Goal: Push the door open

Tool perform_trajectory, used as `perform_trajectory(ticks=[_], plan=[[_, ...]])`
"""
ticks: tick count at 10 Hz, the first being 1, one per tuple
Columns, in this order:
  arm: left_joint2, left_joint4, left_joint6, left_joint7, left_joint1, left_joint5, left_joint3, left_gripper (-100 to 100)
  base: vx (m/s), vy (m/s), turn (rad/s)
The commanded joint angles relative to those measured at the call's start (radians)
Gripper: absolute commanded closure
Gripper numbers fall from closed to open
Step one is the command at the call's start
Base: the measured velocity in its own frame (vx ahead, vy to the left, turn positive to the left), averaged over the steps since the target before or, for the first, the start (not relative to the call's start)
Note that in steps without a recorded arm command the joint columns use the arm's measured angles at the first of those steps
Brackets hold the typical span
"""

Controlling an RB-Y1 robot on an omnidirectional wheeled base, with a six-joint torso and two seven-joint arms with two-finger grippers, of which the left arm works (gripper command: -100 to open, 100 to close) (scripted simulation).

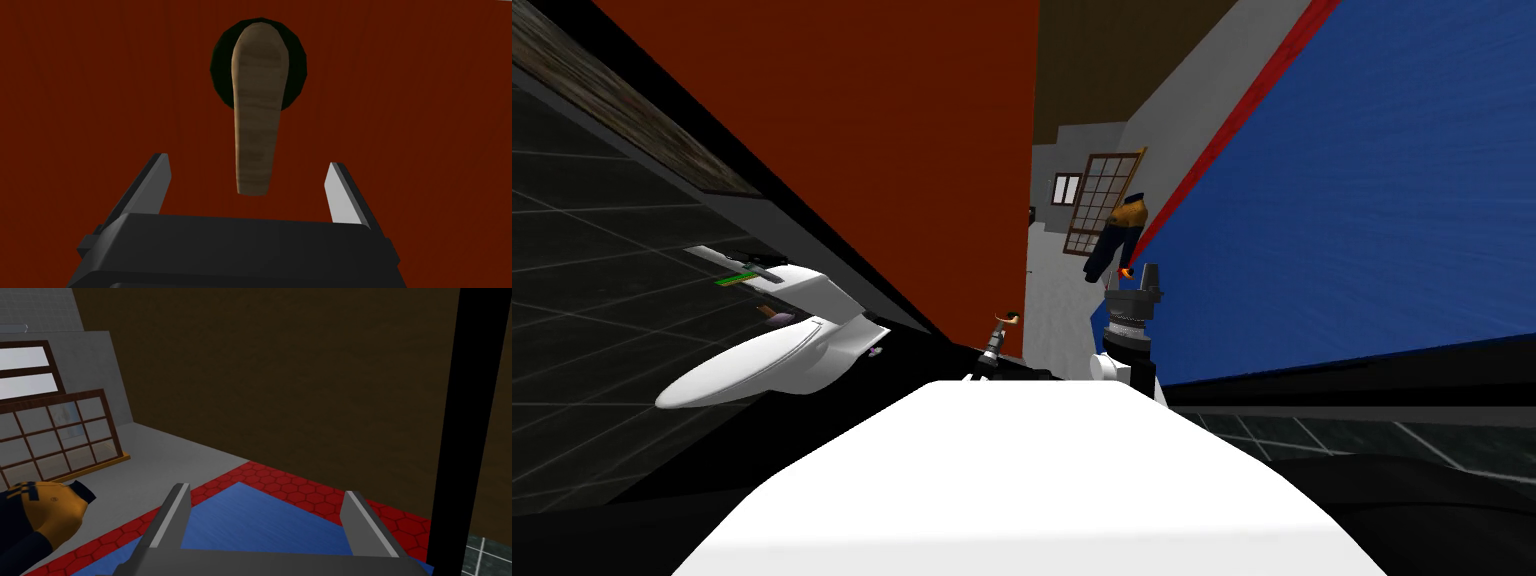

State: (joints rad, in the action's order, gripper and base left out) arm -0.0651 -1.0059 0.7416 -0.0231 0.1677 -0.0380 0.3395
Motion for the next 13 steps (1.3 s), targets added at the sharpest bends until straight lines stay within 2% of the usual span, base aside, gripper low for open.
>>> perform_trajectory(ticks=[1,3,4,9,13], plan=[[0.007,0.010,0.002,0.000,-0.007,-0.001,-0.005,-100,0.181,-0.069,-0.024],[0.009,0.013,0.003,-0.001,-0.008,-0.001,-0.006,-100,0.131,-0.031,-0.010],[0.009,0.013,0.003,-0.001,-0.008,-0.001,-0.006,100,-0.011,0.000,0.004],[0.009,0.013,0.003,-0.001,-0.008,-0.001,-0.006,100,-0.015,0.004,0.000],[-0.006,0.029,-0.001,-0.012,-0.021,-0.016,-0.053,100,0.147,-0.077,0.044]])
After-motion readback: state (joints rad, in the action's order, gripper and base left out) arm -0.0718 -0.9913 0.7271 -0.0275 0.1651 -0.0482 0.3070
